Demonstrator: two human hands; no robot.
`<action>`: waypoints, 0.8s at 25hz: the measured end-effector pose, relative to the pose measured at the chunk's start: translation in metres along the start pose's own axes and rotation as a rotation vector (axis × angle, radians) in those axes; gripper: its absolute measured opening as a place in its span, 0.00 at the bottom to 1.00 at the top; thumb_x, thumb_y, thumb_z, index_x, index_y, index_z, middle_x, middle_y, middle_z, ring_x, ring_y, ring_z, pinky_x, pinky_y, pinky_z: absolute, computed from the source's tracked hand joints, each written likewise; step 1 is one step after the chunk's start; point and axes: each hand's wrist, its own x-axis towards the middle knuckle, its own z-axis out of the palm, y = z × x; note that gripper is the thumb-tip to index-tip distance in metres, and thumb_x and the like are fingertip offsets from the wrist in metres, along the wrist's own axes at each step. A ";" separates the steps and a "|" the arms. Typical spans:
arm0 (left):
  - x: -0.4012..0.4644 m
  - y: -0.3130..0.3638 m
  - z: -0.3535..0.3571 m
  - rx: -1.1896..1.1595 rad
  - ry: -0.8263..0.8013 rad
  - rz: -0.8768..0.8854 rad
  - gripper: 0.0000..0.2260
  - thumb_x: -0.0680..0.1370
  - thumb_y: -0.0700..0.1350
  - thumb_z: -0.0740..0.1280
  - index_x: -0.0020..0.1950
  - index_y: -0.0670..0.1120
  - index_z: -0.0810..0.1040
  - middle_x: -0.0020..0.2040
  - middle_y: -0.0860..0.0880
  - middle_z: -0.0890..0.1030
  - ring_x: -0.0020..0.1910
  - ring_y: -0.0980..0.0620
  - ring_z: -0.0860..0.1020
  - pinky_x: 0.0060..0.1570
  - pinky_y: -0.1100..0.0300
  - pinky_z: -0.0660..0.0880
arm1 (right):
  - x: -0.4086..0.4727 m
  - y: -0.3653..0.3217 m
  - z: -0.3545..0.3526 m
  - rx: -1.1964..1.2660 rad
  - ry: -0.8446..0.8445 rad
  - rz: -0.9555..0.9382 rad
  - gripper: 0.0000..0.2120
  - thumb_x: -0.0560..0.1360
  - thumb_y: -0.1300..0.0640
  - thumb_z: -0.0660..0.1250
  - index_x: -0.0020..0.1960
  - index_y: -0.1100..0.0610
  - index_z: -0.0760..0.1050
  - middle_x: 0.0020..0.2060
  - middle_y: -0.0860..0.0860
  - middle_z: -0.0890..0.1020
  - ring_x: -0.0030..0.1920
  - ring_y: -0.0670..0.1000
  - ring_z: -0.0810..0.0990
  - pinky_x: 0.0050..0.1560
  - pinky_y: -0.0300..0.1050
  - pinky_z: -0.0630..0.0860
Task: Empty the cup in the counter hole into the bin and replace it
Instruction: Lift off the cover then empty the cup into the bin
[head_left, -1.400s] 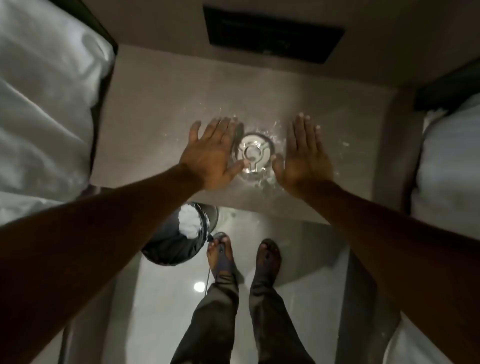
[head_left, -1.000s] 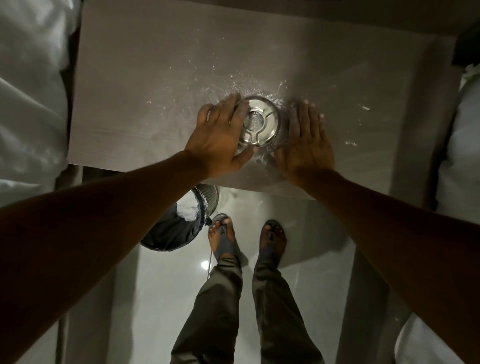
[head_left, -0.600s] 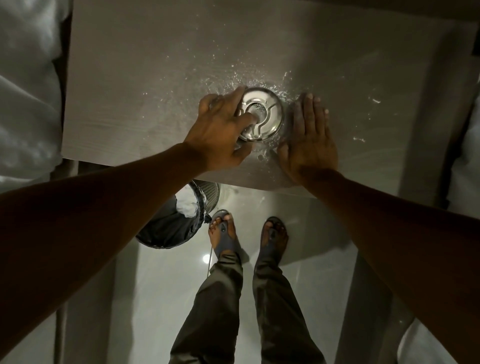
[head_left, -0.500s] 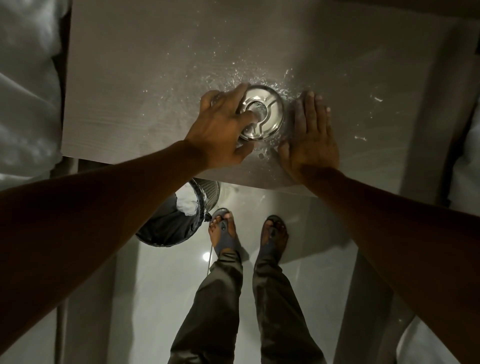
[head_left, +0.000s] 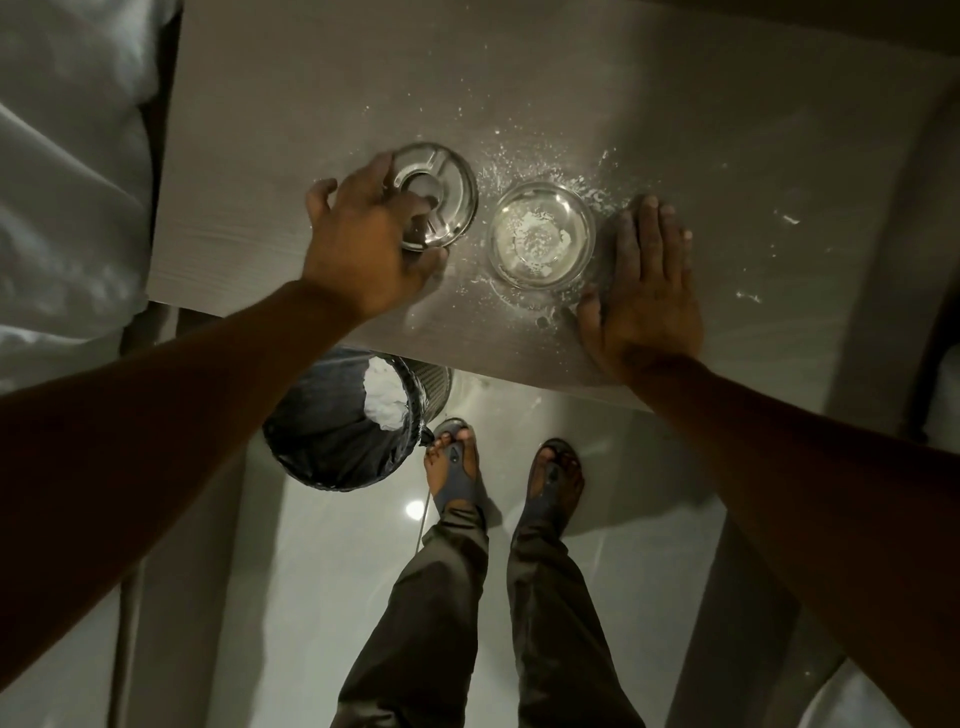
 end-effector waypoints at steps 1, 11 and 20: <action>0.002 0.000 0.002 -0.013 0.009 0.002 0.23 0.73 0.61 0.71 0.64 0.52 0.77 0.72 0.44 0.69 0.69 0.43 0.70 0.70 0.40 0.57 | 0.000 0.000 0.000 -0.002 -0.001 0.006 0.40 0.77 0.43 0.54 0.81 0.64 0.50 0.81 0.64 0.51 0.81 0.63 0.47 0.81 0.58 0.44; -0.001 0.028 0.007 -0.064 0.101 0.447 0.18 0.76 0.51 0.71 0.65 0.48 0.81 0.66 0.45 0.79 0.65 0.39 0.72 0.63 0.44 0.62 | 0.001 0.002 0.000 -0.012 0.013 0.002 0.40 0.78 0.42 0.54 0.81 0.64 0.51 0.81 0.64 0.52 0.82 0.62 0.48 0.80 0.59 0.46; -0.018 0.050 0.010 -0.182 0.092 0.597 0.12 0.78 0.38 0.69 0.59 0.44 0.85 0.54 0.44 0.85 0.54 0.37 0.79 0.55 0.40 0.72 | -0.002 0.005 -0.005 -0.011 -0.003 -0.009 0.41 0.76 0.42 0.54 0.82 0.63 0.49 0.81 0.63 0.51 0.82 0.63 0.48 0.80 0.60 0.46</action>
